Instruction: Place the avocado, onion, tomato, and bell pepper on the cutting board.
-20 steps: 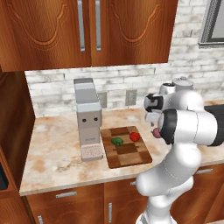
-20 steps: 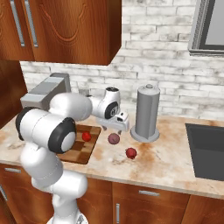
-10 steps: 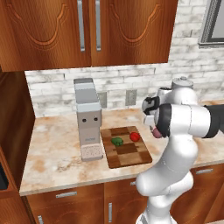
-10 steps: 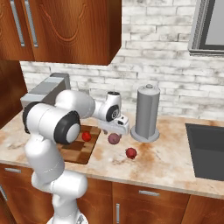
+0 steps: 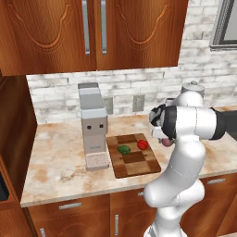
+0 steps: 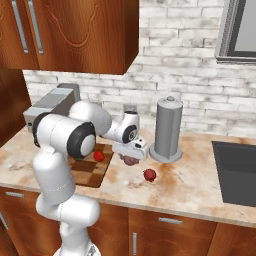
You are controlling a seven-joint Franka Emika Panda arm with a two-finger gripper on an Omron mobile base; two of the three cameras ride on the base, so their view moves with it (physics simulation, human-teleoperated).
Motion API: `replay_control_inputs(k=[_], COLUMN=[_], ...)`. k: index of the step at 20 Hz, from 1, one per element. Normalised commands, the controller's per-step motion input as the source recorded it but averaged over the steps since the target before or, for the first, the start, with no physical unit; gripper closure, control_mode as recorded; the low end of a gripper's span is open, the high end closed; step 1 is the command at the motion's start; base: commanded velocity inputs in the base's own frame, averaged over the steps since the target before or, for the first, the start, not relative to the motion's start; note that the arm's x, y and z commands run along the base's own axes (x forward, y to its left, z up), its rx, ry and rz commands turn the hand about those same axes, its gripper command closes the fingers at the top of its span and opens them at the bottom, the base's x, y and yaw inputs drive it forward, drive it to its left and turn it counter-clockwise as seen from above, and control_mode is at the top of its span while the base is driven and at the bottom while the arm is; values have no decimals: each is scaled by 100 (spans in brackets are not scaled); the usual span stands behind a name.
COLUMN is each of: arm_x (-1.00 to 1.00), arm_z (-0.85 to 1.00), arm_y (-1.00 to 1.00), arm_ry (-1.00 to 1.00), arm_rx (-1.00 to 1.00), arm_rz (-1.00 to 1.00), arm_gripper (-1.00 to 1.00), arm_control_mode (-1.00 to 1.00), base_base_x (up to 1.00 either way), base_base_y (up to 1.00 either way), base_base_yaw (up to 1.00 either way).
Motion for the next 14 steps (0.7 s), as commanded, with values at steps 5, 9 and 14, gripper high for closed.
replay_control_inputs(k=[5, 9, 14], arm_x=[-24, -38, -62], arm_z=[39, 100, 81], arm_y=[7, 42, 60], arm_ry=[-10, -8, -3], arm_rx=[0, 3, 2], arm_rz=[-1, 0, 1], arm_gripper=[100, 100, 100], arm_control_mode=[-100, -100, -100], base_base_x=[0, 0, 0], base_base_y=[0, 0, 0], base_base_yaw=[0, 0, 0])
